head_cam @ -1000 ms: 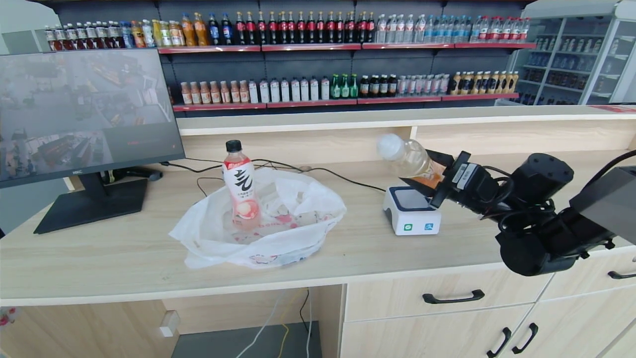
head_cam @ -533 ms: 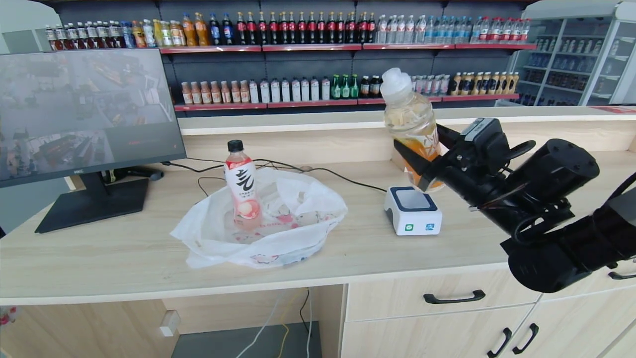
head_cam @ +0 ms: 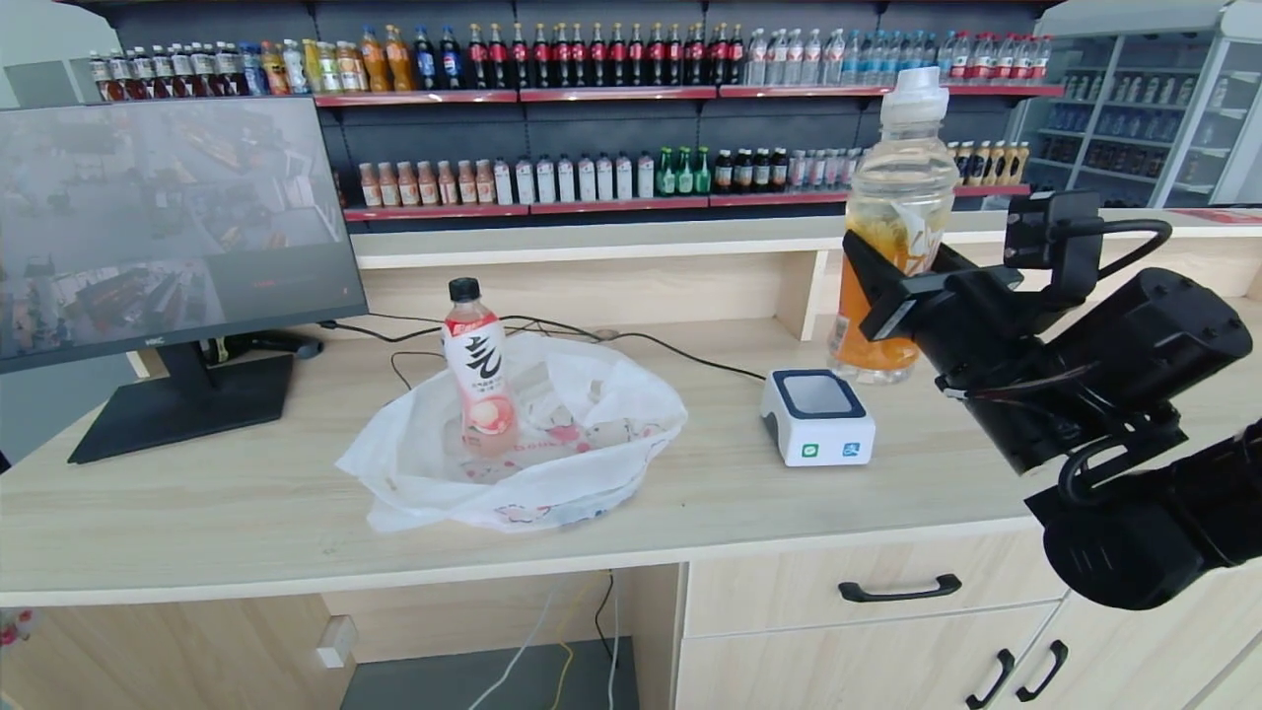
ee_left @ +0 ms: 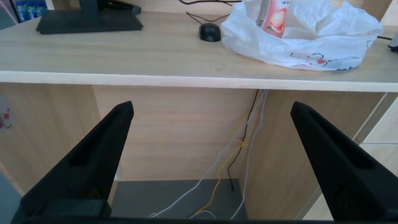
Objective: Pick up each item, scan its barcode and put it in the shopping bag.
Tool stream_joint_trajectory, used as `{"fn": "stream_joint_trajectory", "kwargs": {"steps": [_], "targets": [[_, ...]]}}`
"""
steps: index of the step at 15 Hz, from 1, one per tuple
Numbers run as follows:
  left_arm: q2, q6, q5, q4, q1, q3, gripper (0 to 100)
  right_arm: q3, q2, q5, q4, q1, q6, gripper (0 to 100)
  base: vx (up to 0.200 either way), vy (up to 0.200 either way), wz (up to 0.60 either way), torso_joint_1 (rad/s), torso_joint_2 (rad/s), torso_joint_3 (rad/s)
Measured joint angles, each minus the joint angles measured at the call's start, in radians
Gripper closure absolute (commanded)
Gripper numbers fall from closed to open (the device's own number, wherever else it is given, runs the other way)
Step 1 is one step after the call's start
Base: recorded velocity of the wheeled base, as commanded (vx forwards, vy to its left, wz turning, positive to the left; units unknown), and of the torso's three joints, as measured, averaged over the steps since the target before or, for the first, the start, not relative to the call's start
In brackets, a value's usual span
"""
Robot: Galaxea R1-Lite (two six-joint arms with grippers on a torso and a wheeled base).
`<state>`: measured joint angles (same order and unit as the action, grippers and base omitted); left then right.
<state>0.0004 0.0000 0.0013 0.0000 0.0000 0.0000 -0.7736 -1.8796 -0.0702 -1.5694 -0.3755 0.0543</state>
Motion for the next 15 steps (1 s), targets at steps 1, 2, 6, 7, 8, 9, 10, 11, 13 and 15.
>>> {"fn": "stream_joint_trajectory", "kwargs": {"steps": [1, 2, 6, 7, 8, 9, 10, 11, 13, 15], "targets": [[0.000, 0.000, 0.000, 0.000, 0.000, 0.000, 0, 0.010, 0.003, -0.005, 0.000, -0.002, -0.016, 100, 0.000, 0.000, 0.00, 0.000, 0.00, 0.000], [0.000, 0.000, 0.000, 0.000, 0.000, 0.000, 0, 0.020, 0.006, -0.007, 0.000, -0.001, -0.020, 100, 0.000, 0.000, 0.00, 0.000, 0.00, 0.000], [0.000, 0.000, 0.000, 0.000, 0.000, 0.000, 0, 0.042, 0.014, -0.012, 0.000, -0.003, -0.039, 100, 0.000, 0.000, 0.00, 0.000, 0.00, 0.000], [0.000, 0.000, 0.000, 0.000, 0.000, 0.000, 0, 0.047, 0.016, -0.013, 0.000, -0.001, -0.039, 100, 0.000, 0.000, 0.00, 0.000, 0.00, 0.000], [0.000, 0.000, 0.000, 0.000, 0.000, 0.000, 0, 0.060, 0.021, -0.015, 0.000, 0.000, -0.039, 100, 0.000, 0.000, 0.00, 0.000, 0.00, 0.000], [0.000, 0.000, 0.000, 0.000, 0.000, 0.000, 0, 0.074, 0.026, -0.013, 0.001, -0.002, -0.041, 100, 0.000, 0.000, 0.00, 0.000, 0.00, 0.000], [0.000, 0.000, 0.000, 0.000, 0.000, 0.000, 0, 0.080, 0.030, -0.011, 0.001, -0.004, -0.042, 100, 0.000, 0.000, 0.00, 0.000, 0.00, 0.000], [0.000, 0.000, 0.000, 0.000, 0.000, 0.000, 0, 0.084, 0.034, -0.011, -0.001, -0.003, -0.043, 100, 0.000, 0.000, 0.00, 0.000, 0.00, 0.000], [0.000, 0.000, 0.000, 0.000, 0.000, 0.000, 0, 0.088, 0.038, -0.013, 0.000, -0.006, -0.043, 100, 0.000, 0.000, 0.00, 0.000, 0.00, 0.000], [0.000, 0.000, 0.000, 0.000, 0.000, 0.000, 0, 0.090, 0.041, -0.010, 0.000, -0.025, -0.043, 100, 0.000, 0.100, 0.00, 0.001, 0.00, 0.004]]}}
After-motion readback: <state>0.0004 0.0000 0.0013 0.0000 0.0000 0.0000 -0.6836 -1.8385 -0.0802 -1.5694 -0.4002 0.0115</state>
